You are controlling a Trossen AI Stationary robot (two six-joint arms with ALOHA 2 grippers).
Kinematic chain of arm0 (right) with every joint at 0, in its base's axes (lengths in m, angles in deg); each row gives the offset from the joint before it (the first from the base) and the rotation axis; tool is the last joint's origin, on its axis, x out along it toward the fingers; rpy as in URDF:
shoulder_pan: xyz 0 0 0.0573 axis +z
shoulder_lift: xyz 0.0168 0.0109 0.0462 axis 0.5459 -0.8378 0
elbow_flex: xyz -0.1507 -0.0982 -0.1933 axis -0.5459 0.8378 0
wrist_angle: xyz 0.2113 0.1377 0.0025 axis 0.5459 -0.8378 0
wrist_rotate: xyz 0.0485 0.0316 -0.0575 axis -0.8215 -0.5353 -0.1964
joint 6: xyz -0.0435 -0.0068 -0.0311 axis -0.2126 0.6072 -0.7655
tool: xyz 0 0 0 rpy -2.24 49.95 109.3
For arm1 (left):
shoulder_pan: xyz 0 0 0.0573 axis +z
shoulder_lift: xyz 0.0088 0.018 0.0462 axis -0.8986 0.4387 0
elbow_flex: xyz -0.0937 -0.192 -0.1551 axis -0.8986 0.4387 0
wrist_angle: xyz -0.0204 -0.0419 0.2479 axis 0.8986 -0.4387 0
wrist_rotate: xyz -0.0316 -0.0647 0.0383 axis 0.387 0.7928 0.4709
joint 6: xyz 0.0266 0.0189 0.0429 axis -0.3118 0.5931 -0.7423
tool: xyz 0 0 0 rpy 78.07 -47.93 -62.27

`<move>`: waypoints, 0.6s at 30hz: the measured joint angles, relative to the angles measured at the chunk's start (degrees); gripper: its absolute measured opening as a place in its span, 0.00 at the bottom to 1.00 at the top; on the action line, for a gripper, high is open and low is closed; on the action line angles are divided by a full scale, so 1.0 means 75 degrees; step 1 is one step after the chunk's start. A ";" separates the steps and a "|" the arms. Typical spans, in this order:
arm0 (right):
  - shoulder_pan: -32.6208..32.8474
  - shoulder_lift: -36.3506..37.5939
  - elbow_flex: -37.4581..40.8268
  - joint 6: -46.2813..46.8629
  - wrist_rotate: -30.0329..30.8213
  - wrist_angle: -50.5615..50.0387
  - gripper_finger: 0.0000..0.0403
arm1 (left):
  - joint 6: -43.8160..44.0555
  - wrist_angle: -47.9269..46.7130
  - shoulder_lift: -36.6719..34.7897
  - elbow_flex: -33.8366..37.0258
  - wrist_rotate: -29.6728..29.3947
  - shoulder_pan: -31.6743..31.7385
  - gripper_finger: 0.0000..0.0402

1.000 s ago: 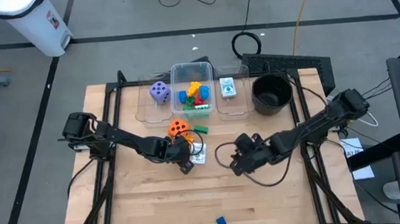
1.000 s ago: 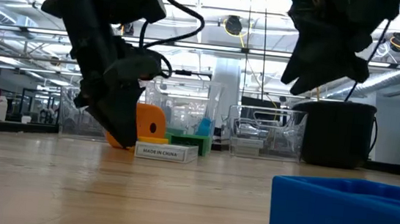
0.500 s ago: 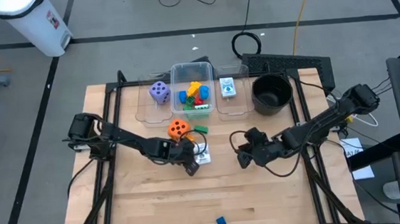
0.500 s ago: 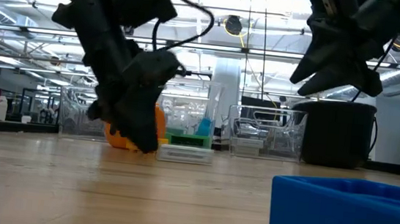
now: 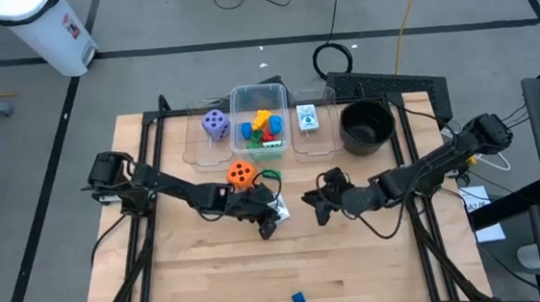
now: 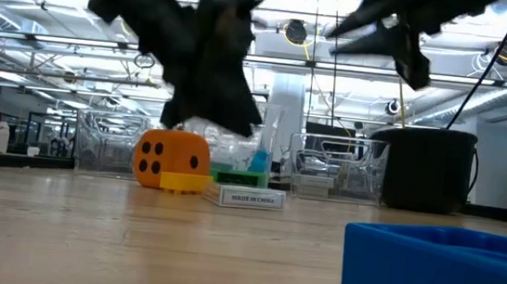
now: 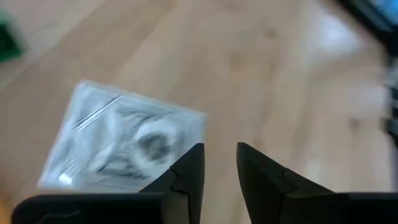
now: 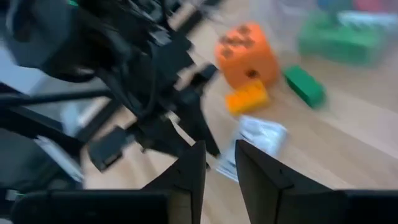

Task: Pick & Place Toys
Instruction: Put the black playing card box into the right transparent bin

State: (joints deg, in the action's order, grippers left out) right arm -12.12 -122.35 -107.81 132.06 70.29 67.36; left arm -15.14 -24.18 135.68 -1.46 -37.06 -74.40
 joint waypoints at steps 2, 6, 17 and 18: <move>0.0000 -0.0003 0.0000 -0.0388 -0.0012 0.0684 0.19 | -0.0359 -0.0262 -0.0259 -0.0121 0.0255 0.0024 0.24; 0.0000 -0.0003 -0.0059 -0.1132 -0.0025 0.1978 0.16 | -0.0966 -0.0594 -0.1059 -0.0207 0.0667 0.0024 0.24; -0.0180 -0.0441 -0.2367 -0.1169 -0.0052 -0.0575 0.01 | -0.2214 -0.0375 -0.4379 -0.0213 0.0944 0.0001 0.24; -0.0229 -0.0600 -0.2693 -0.1176 -0.0084 -0.0884 0.01 | -0.2281 -0.0361 -0.4626 -0.0215 0.0859 0.0001 0.24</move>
State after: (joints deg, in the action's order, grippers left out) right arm -13.84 -126.85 -128.01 123.24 69.66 60.73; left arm -32.24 -26.89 100.98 -3.07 -30.61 -74.39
